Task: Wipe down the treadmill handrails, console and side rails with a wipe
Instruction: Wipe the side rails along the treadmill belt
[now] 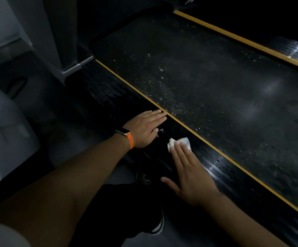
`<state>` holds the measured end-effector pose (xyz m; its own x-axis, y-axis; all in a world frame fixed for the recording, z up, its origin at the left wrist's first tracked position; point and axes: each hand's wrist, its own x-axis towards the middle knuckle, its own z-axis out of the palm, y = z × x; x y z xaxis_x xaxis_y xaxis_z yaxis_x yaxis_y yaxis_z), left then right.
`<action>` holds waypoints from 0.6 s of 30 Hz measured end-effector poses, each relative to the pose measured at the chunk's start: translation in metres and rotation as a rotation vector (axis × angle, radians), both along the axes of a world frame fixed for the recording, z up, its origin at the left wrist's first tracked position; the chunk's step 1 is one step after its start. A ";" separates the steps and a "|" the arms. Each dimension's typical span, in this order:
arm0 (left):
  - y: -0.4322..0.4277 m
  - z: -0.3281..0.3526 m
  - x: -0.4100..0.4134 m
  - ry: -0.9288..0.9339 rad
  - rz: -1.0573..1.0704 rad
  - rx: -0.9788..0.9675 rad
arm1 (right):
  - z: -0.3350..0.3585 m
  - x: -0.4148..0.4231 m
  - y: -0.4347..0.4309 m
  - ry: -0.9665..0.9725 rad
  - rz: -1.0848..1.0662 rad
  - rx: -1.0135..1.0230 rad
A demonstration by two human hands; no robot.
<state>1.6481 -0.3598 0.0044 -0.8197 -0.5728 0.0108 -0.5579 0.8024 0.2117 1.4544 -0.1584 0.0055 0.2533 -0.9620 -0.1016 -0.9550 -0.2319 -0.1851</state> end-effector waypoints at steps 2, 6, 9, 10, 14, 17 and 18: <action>0.000 -0.001 0.000 -0.006 0.003 -0.008 | -0.004 -0.004 0.015 0.013 0.001 -0.009; -0.003 -0.002 -0.001 -0.003 -0.008 0.006 | -0.005 0.017 -0.013 0.014 0.012 -0.022; -0.011 0.003 0.003 -0.011 -0.045 0.064 | -0.005 0.035 -0.041 0.021 0.014 -0.033; -0.017 0.004 0.008 -0.016 -0.053 0.069 | -0.005 0.035 -0.041 0.026 0.010 -0.047; -0.042 0.002 0.040 -0.036 0.027 0.028 | -0.004 0.012 -0.001 0.018 0.023 -0.070; -0.049 -0.002 0.051 -0.044 0.069 0.016 | -0.001 0.001 0.026 0.034 0.037 -0.077; -0.050 -0.003 0.051 -0.039 0.069 0.013 | -0.002 0.003 0.025 0.039 0.038 -0.083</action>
